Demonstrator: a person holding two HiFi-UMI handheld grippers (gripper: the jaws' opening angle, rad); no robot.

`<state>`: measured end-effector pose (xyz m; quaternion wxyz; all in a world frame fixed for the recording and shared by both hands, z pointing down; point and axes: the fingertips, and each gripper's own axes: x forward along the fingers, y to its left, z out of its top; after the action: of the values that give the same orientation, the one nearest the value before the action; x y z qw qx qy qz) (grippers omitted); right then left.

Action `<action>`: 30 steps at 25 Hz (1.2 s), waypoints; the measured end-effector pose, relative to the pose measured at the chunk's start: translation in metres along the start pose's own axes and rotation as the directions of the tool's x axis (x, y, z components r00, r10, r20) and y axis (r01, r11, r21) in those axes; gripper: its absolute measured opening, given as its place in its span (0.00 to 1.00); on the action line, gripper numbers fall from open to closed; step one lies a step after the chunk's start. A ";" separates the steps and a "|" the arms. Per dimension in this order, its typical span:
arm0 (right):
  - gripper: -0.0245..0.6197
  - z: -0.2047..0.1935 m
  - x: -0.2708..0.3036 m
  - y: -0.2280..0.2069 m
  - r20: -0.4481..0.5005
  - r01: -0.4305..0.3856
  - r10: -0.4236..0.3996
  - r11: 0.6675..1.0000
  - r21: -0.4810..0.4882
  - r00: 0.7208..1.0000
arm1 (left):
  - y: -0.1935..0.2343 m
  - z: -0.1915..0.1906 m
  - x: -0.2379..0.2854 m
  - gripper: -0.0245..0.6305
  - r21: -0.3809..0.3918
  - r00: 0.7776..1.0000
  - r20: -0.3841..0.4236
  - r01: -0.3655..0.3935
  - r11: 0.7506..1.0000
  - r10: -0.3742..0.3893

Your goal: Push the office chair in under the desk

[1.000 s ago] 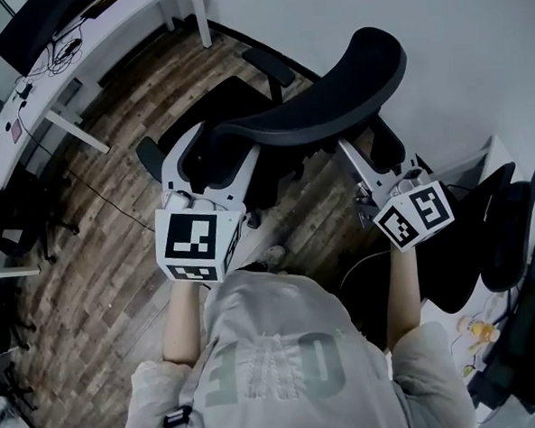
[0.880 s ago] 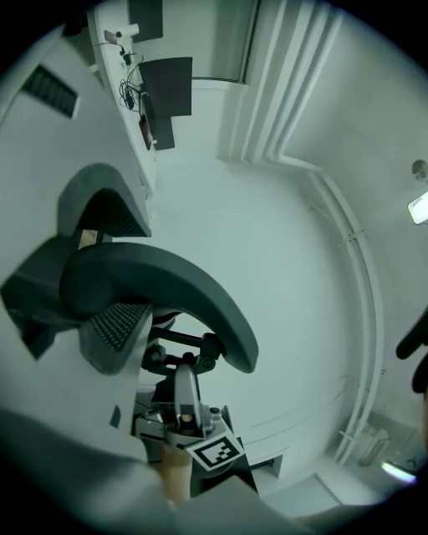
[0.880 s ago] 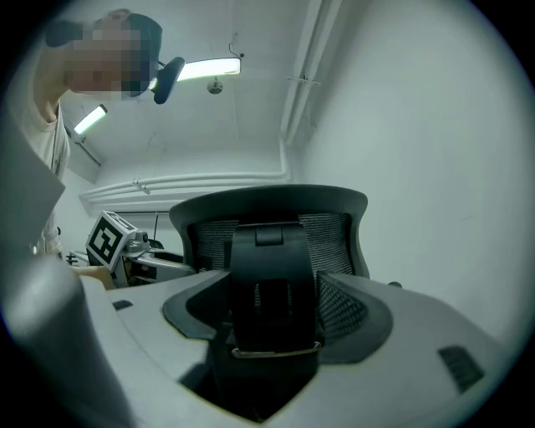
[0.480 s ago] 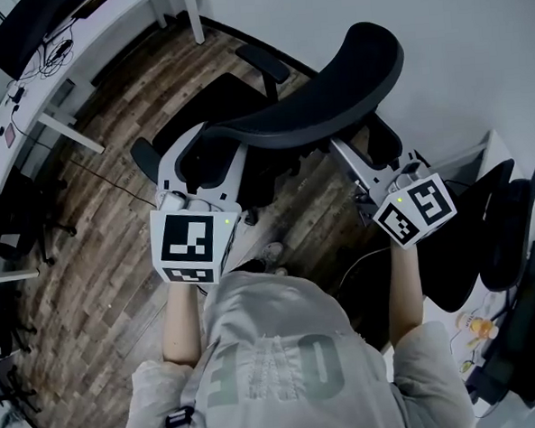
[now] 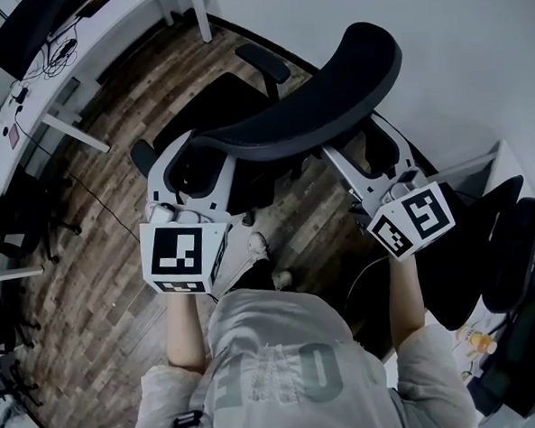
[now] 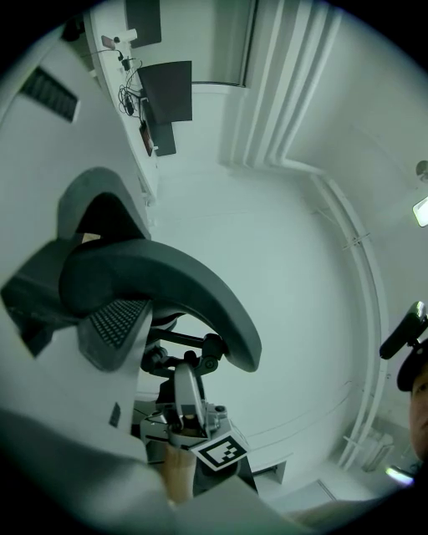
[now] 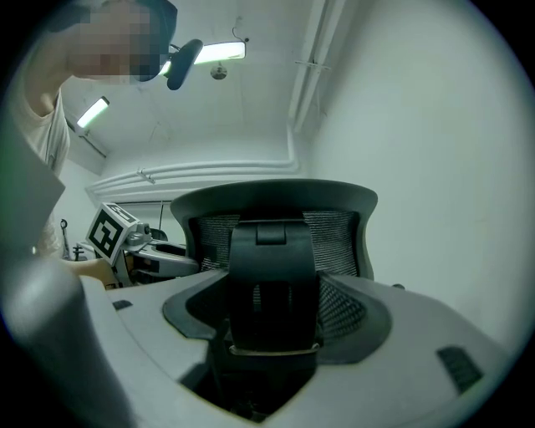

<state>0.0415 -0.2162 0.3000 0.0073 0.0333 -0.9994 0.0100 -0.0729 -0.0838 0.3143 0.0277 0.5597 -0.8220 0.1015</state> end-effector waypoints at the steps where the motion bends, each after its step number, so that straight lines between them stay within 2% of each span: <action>1: 0.50 -0.001 0.006 0.001 0.009 0.001 -0.001 1.000 0.000 1.000 | 0.006 -0.002 0.002 0.38 0.002 1.000 -0.003 -0.009 1.000 0.009; 7: 0.50 -0.004 0.055 0.005 0.030 0.002 -0.002 1.000 -0.002 1.000 | 0.055 -0.008 0.023 0.39 0.007 0.999 -0.010 -0.043 0.999 0.043; 13: 0.50 -0.002 0.117 0.009 0.009 0.008 -0.008 1.000 -0.002 1.000 | 0.111 -0.007 0.047 0.39 0.008 0.999 0.003 -0.037 0.999 0.037; 17: 0.50 -0.002 0.150 0.007 0.003 0.000 0.000 1.000 0.000 1.000 | 0.139 -0.008 0.063 0.39 0.011 1.000 0.014 -0.029 1.000 0.028; 28: 0.50 -0.011 0.251 -0.012 0.044 -0.019 0.019 1.000 0.000 0.999 | 0.222 -0.020 0.122 0.39 0.008 0.997 -0.007 -0.077 0.997 0.077; 30: 0.50 -0.011 0.280 -0.012 0.048 -0.028 0.028 1.000 -0.003 0.998 | 0.247 -0.022 0.134 0.39 0.007 0.996 -0.010 -0.086 0.996 0.086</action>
<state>-0.2368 -0.2470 0.3151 -0.0170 0.0194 -0.9996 0.0083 -0.3535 -0.1151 0.3239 0.0255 0.5236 -0.8447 0.1080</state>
